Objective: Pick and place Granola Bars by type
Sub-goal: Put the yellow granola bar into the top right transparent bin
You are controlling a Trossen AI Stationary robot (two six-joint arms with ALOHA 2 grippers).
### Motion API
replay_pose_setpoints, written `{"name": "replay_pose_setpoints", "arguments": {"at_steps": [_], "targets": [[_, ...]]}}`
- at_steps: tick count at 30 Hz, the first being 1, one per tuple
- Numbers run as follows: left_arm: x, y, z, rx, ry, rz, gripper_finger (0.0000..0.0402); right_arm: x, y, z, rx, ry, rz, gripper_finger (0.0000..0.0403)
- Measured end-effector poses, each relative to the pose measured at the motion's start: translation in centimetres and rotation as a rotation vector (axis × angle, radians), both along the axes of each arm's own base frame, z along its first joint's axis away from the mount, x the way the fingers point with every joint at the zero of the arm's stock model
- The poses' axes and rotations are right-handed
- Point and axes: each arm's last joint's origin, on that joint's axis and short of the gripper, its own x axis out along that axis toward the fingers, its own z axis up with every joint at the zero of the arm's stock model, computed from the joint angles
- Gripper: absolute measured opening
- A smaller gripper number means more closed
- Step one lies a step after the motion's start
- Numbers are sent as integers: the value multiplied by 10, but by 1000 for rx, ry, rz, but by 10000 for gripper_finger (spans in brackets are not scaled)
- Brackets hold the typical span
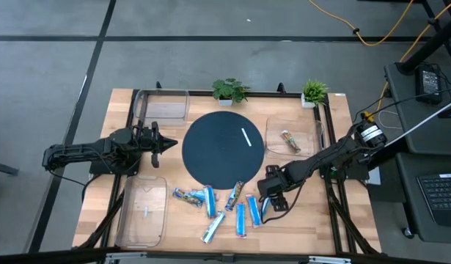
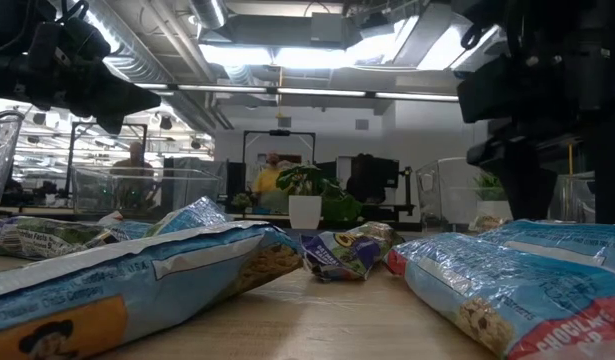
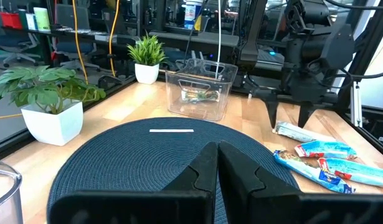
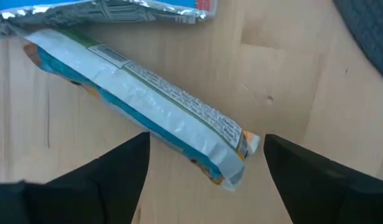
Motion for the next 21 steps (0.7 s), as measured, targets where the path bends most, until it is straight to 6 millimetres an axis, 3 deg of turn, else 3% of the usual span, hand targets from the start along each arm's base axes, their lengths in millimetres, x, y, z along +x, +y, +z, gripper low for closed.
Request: {"name": "replay_pose_setpoints", "arguments": {"at_steps": [21], "targets": [[0,0,0,0,0,0,6,4,2,1,25,-35,-24,101]]}}
